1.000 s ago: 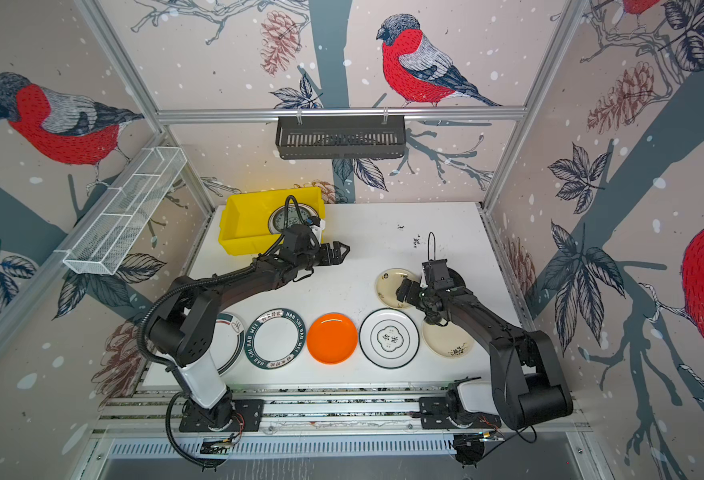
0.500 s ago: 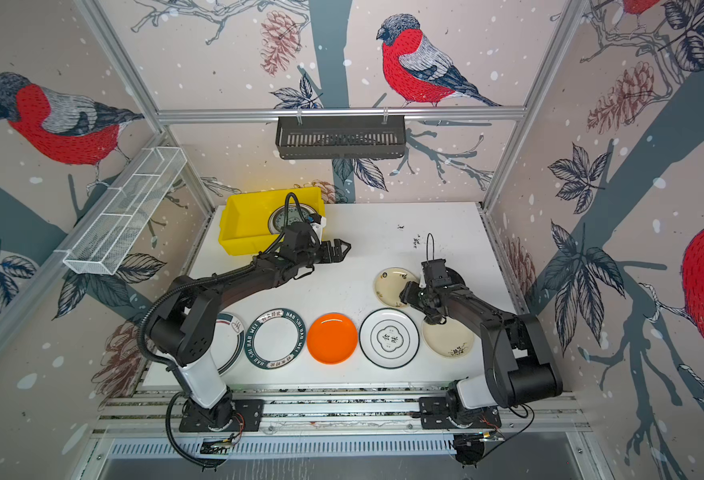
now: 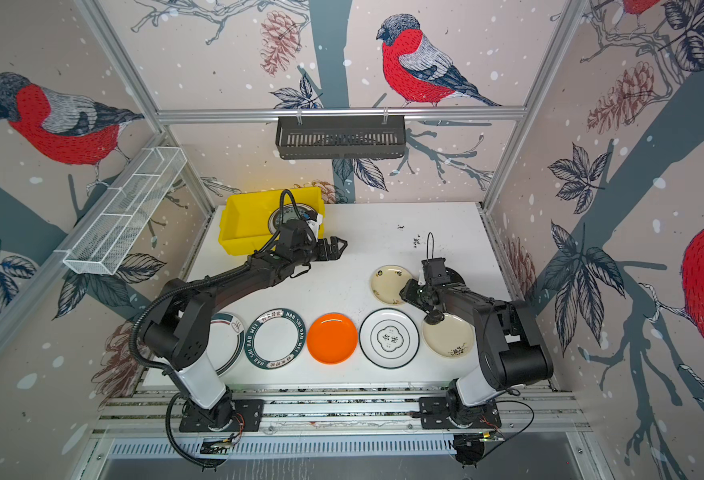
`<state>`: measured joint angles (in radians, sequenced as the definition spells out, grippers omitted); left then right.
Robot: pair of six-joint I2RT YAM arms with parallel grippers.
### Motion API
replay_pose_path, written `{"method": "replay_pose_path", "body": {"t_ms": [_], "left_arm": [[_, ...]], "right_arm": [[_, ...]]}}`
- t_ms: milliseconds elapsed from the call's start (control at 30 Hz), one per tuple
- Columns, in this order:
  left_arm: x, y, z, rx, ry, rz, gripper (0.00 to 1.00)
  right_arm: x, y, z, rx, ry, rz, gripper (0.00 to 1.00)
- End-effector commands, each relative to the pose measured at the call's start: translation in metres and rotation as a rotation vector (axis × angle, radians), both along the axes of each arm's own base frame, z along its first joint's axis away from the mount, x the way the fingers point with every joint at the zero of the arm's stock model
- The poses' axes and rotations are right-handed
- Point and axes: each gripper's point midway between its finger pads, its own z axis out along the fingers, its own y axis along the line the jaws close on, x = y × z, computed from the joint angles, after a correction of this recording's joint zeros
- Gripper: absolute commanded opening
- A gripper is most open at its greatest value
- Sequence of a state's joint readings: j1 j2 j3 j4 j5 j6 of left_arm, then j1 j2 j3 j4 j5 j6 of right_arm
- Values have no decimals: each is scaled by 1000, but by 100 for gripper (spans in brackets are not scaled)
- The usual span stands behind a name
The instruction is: Place the plates into the plastic bin on the countertop
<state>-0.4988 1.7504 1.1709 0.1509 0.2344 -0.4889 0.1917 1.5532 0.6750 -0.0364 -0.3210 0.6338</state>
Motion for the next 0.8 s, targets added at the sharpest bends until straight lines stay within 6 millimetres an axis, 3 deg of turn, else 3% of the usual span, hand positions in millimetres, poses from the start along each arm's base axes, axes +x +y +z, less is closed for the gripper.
{"method": "replay_pose_path", "body": {"t_ms": [0,367,567,767], "left_arm": [[2,9,3,23,-13,14,97],[9,37,8,47,-18,69,97],[21,60,6,107,-8,140,97],[28,87,18,187,-58,231,97]], "right_arm": [[8,2,-1,28,-11,-20,41],[16,7,-15,54,16,-30,27],[18,6,-18,35,16,-34,12],[19,4,-16,17,10,-35,6]]}}
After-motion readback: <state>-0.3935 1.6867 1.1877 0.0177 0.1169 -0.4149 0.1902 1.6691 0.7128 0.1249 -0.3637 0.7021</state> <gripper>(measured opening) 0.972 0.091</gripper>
